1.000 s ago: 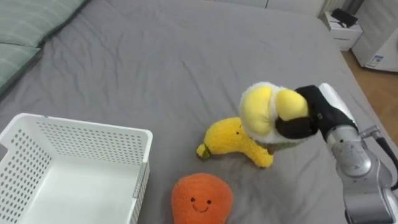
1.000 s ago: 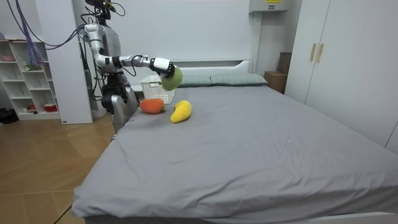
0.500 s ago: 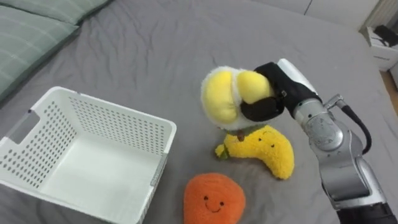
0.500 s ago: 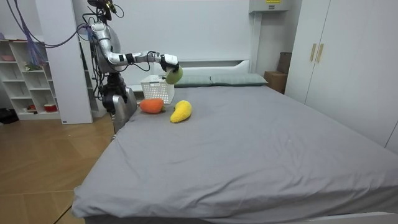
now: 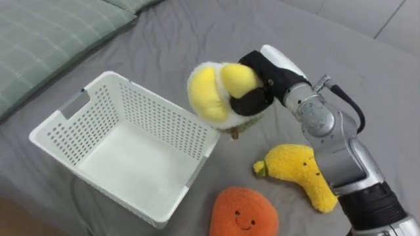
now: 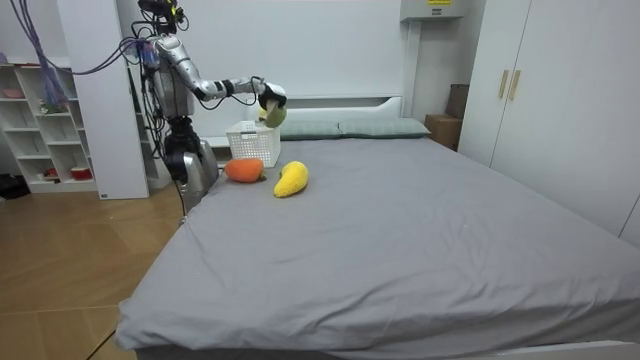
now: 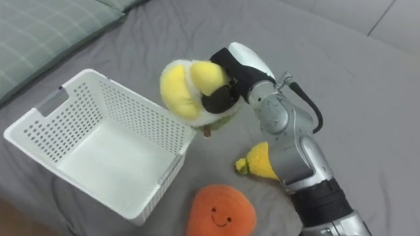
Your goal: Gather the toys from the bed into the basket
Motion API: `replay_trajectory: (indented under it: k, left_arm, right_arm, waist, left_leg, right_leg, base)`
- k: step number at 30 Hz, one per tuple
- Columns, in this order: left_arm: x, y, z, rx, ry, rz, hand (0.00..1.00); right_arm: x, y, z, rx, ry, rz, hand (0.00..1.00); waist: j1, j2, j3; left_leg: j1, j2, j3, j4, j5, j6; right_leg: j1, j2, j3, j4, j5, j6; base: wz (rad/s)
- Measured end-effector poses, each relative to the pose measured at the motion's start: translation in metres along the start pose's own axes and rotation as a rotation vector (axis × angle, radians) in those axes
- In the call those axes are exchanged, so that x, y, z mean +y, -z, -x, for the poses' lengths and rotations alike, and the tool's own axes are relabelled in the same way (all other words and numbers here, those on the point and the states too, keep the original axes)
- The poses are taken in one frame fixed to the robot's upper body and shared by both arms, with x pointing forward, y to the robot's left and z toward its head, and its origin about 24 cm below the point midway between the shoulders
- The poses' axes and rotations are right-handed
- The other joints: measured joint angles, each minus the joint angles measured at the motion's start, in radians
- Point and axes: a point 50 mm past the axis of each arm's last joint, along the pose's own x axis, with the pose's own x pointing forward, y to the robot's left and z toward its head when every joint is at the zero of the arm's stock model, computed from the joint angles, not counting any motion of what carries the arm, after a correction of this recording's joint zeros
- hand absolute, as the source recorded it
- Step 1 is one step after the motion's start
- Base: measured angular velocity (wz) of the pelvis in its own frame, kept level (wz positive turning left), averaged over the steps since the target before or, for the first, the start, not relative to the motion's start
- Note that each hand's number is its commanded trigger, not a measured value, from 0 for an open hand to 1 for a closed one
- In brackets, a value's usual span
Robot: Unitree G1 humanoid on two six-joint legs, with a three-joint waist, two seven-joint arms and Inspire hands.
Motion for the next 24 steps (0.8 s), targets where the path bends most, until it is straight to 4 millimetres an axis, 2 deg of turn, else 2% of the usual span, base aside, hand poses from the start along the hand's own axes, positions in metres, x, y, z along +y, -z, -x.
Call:
replay_trajectory:
  k: [2,5,7,8,9,10,11,18,24]
  left_arm:
    - [0.001,-0.001,0.000,0.004,-0.004,-0.002,0.00]
    - [0.001,-0.004,0.000,-0.001,-0.009,-0.004,0.00]
    - [0.002,-0.003,0.000,0.004,-0.010,-0.004,0.00]
    - [0.002,-0.003,0.000,0.004,-0.012,-0.004,0.00]
    - [0.002,-0.004,-0.001,0.003,-0.013,-0.004,0.00]
    - [0.002,-0.005,-0.001,0.001,-0.013,-0.004,0.00]
    - [0.003,-0.004,-0.001,0.003,-0.015,-0.003,0.00]
    - [0.006,-0.011,-0.001,0.009,-0.025,0.029,0.00]
    - [0.007,-0.011,-0.002,0.014,-0.028,0.032,0.00]
  right_arm:
    - [0.003,-0.003,-0.001,-0.010,-0.016,-0.002,1.00]
    - [0.009,-0.004,-0.004,-0.009,-0.045,-0.026,1.00]
    - [0.013,-0.004,-0.010,0.002,-0.070,-0.021,1.00]
    - [0.016,-0.005,-0.013,0.005,-0.078,-0.034,0.91]
    - [0.019,-0.005,-0.014,0.006,-0.083,-0.053,0.40]
    - [0.020,-0.005,-0.014,0.006,-0.084,-0.058,0.03]
    - [0.021,-0.006,-0.015,0.005,-0.088,-0.058,0.00]
    - [0.024,-0.009,-0.015,-0.002,-0.090,-0.048,0.00]
    - [0.030,-0.012,-0.015,-0.013,-0.111,-0.036,0.00]
  waist:
    - [0.020,-0.003,-0.0005]
    - [0.047,-0.010,0.0043]
    - [0.054,-0.012,0.0044]
    - [0.057,-0.014,0.0050]
    - [0.061,-0.014,0.0055]
    - [0.064,-0.014,0.0057]
    - [0.075,-0.016,0.0049]
    - [0.129,-0.019,0.0022]
    - [0.144,-0.016,0.0041]
  left_leg:
    - [-0.004,-0.002,-0.005,0.000,0.001,0.000]
    - [-0.006,-0.007,-0.023,-0.001,0.008,-0.001]
    - [-0.007,-0.009,-0.030,0.000,0.011,-0.001]
    - [-0.008,-0.011,-0.037,0.000,0.013,-0.001]
    - [-0.011,-0.013,-0.044,0.001,0.014,-0.001]
    - [-0.012,-0.014,-0.046,0.001,0.015,-0.001]
    - [-0.020,-0.015,-0.051,0.002,0.016,-0.001]
    - [-0.040,-0.020,-0.076,0.012,0.018,-0.002]
    - [-0.054,-0.029,-0.098,0.017,0.022,-0.002]
  right_leg:
    - [0.000,-0.001,-0.003,0.001,0.000,0.000]
    - [0.000,-0.004,-0.021,0.000,0.000,0.000]
    - [0.002,-0.006,-0.027,0.001,0.000,0.000]
    - [0.003,-0.007,-0.031,0.001,0.000,0.000]
    - [0.004,-0.007,-0.034,0.000,0.000,0.001]
    - [0.004,-0.007,-0.036,0.000,0.000,0.001]
    - [0.003,-0.008,-0.043,-0.001,0.000,0.001]
    - [0.000,-0.008,-0.077,-0.013,0.000,0.001]
    - [0.001,-0.012,-0.097,-0.015,0.000,0.002]
  base:
    - [0.13]
    - [0.17]
    - [0.13]
    - [0.16]
    - [0.16]
    - [0.15]
    - [0.12]
    - [0.12]
    - [0.10]
